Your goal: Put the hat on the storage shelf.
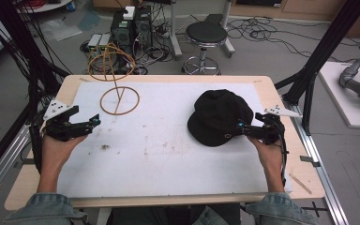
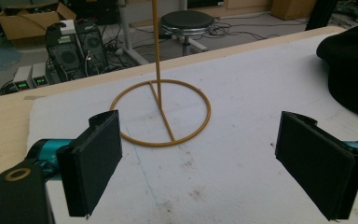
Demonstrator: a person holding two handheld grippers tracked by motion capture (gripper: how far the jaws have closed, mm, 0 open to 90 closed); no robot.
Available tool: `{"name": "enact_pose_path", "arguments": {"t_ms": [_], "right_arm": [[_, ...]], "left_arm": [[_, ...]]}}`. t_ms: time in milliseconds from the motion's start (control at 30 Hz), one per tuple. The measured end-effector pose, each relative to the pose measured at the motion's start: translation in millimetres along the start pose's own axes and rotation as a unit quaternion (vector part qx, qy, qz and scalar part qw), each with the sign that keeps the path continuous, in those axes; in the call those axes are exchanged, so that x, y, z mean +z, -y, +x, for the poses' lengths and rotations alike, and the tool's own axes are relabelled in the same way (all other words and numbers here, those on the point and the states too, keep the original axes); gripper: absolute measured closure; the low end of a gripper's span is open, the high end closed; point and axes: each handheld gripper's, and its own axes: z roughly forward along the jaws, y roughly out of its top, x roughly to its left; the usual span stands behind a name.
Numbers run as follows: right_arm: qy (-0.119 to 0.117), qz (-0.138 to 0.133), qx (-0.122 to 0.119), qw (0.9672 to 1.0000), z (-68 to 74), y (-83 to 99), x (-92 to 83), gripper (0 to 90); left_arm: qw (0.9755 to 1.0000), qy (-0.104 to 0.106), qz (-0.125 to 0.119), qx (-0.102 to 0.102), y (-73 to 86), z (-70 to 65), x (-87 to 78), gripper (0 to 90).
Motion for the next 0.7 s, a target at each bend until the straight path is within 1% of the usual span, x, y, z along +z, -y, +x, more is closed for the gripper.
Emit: {"name": "enact_pose_path", "arguments": {"t_ms": [100, 133, 200, 267, 367, 433, 500, 567, 700], "right_arm": [[-0.001, 0.001, -0.001, 1.0000, -0.5, 0.0, 0.3, 14.3], [-0.002, 0.000, 0.003, 1.0000, -0.4, -0.3, 0.1, 14.3], [-0.001, -0.002, 0.005, 1.0000, -0.3, -0.6, 0.1, 14.3], [-0.003, -0.005, 0.003, 1.0000, -0.3, -0.8, 1.3, 14.3], [-0.004, -0.003, 0.003, 1.0000, 0.5, -1.0, 2.8, 14.3], [-0.006, -0.004, -0.001, 1.0000, 1.4, -1.1, 4.1, 14.3], [-0.006, -0.002, 0.001, 1.0000, 2.2, -1.2, 4.4, 14.3], [-0.007, -0.007, 0.000, 1.0000, 1.4, -1.5, 4.5, 14.3], [-0.006, -0.007, 0.005, 0.9999, -0.4, -1.4, 4.3, 14.2]], "left_arm": [[1.0000, 0.000, 0.000, 0.000, 0.7, -0.2, -0.3, 15.0], [1.0000, -0.001, 0.001, 0.000, 0.8, 0.2, -0.9, 15.0], [1.0000, -0.001, -0.001, -0.001, 0.7, 0.9, -2.2, 15.0], [1.0000, -0.002, -0.001, 0.000, 0.4, 1.4, -4.0, 15.0], [1.0000, -0.002, -0.004, 0.000, 0.4, 0.9, -5.4, 15.0], [1.0000, -0.002, -0.001, 0.002, 1.2, 0.7, -5.0, 15.0], [1.0000, -0.001, 0.000, 0.001, 2.0, 0.1, -4.2, 14.9], [1.0000, -0.001, 0.001, 0.001, 2.2, -0.7, -3.4, 15.0], [1.0000, 0.002, 0.004, 0.005, 2.8, -2.9, -0.9, 15.0]]}}
